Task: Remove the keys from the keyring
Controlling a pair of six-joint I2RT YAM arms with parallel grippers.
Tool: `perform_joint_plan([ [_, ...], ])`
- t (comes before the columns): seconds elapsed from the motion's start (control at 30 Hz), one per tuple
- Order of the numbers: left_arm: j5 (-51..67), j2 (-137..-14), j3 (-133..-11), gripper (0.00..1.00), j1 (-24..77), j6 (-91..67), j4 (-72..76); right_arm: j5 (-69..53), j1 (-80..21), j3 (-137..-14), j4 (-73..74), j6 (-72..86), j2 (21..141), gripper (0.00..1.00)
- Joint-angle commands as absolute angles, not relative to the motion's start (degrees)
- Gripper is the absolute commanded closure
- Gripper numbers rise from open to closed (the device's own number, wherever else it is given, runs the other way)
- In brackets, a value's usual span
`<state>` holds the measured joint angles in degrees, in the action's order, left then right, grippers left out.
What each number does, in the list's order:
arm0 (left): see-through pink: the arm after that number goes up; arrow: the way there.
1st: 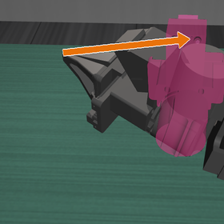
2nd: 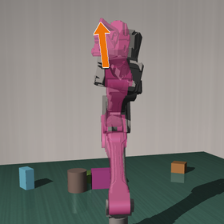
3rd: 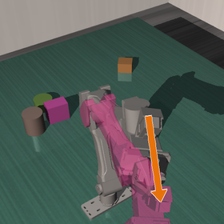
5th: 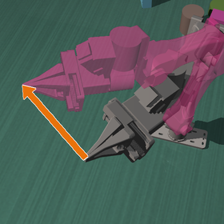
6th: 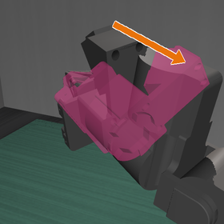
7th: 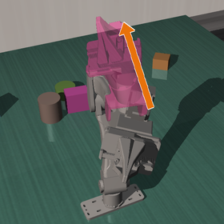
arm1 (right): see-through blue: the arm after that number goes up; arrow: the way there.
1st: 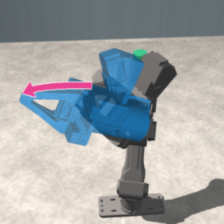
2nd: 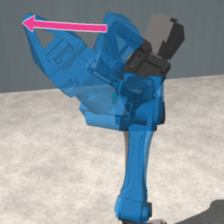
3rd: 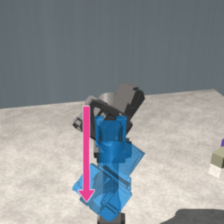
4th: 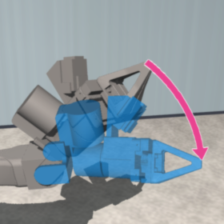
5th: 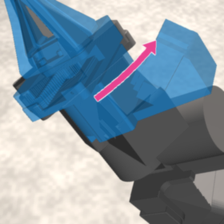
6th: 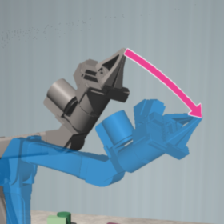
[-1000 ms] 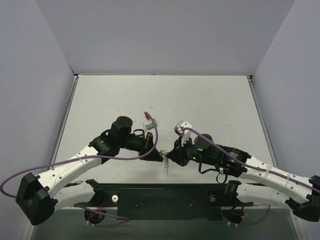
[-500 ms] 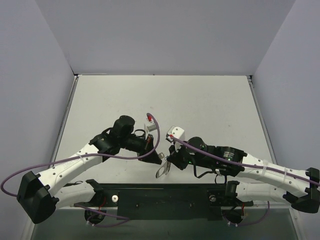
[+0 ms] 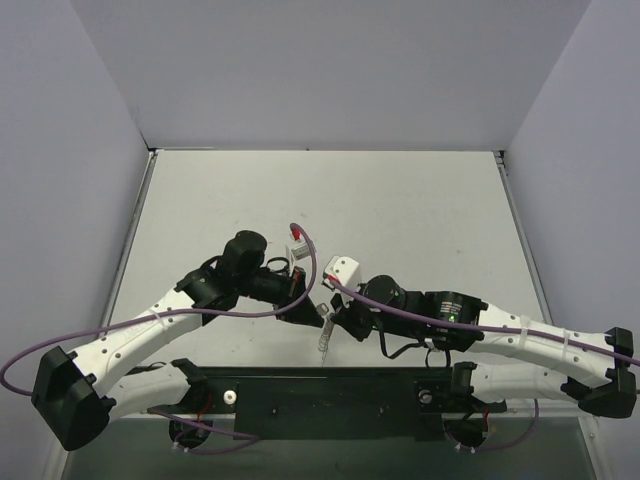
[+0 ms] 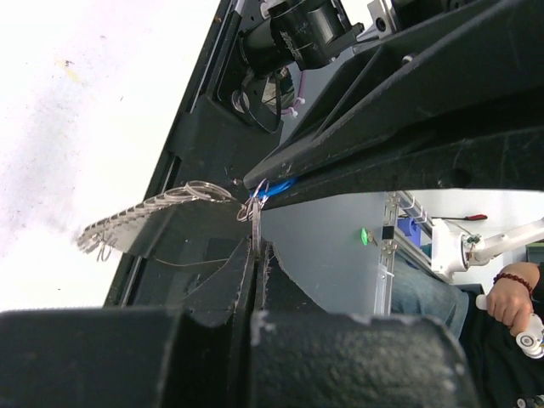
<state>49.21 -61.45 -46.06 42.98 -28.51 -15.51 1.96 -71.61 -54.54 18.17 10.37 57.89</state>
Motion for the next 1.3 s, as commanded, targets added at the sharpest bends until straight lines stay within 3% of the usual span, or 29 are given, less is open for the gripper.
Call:
perform_joint_plan([
  [0.0, 47.2, -60.56, -47.02, 1.0, 42.63, -30.85, -11.08, 3.6, -72.86, -57.22, 20.3, 9.05, 58.88, 1.0],
  [0.93, 43.25, -58.89, -42.8, 1.0, 42.63, -34.62, -6.07, 7.56, -72.95, -55.72, 19.25, 10.29, 57.13, 1.0],
  [1.27, 38.32, -60.38, -49.57, 1.0, 45.26, -38.5, -7.38, 8.09, -72.95, -61.51, 26.19, 5.01, 61.69, 1.0],
])
